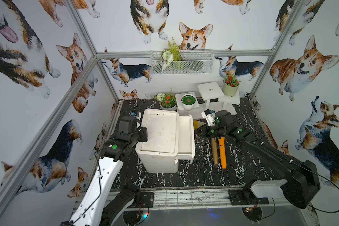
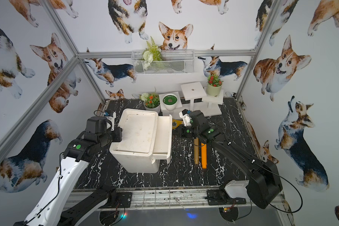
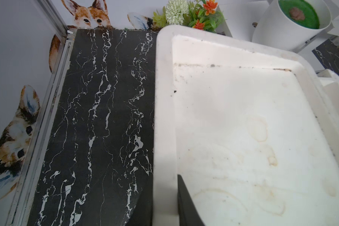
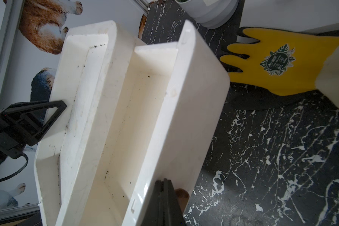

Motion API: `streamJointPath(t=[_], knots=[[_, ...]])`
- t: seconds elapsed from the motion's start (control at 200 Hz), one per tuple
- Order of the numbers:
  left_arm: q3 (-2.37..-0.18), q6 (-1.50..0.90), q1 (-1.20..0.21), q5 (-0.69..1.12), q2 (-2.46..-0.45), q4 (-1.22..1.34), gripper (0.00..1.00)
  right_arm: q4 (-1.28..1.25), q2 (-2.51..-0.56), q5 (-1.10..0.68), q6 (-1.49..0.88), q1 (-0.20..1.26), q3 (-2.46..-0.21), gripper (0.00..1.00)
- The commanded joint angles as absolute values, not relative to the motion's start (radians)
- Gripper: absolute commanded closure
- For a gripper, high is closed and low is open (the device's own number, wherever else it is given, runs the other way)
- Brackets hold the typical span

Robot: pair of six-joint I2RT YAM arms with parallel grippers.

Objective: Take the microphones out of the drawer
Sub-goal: Close the drawer in the storage box.

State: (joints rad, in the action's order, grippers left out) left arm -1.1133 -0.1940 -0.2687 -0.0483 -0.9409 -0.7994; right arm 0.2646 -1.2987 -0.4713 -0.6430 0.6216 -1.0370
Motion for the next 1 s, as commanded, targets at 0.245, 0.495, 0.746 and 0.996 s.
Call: streamJointPath(t=[0.245, 0.495, 0.746, 0.996], knots=[[-1.109, -0.255, -0.272, 0.093, -0.941, -0.776, 1.0, 0.001, -1.336, -0.552, -0.778, 0.663, -0.958, 1.0], [-1.108, -0.265, -0.272, 0.076, -0.942, -0.772, 1.0, -0.116, -1.399, -0.556, -0.843, 0.705, -0.974, 1.0], [-1.107, -0.275, -0.272, 0.076, -0.947, -0.765, 1.0, -0.144, -1.49, -0.564, -0.857, 0.738, -1.038, 1.0], [-1.107, -0.272, -0.272, 0.064, -0.946, -0.767, 1.0, -0.133, -1.488, -0.534, -0.849, 0.744, -1.043, 1.0]])
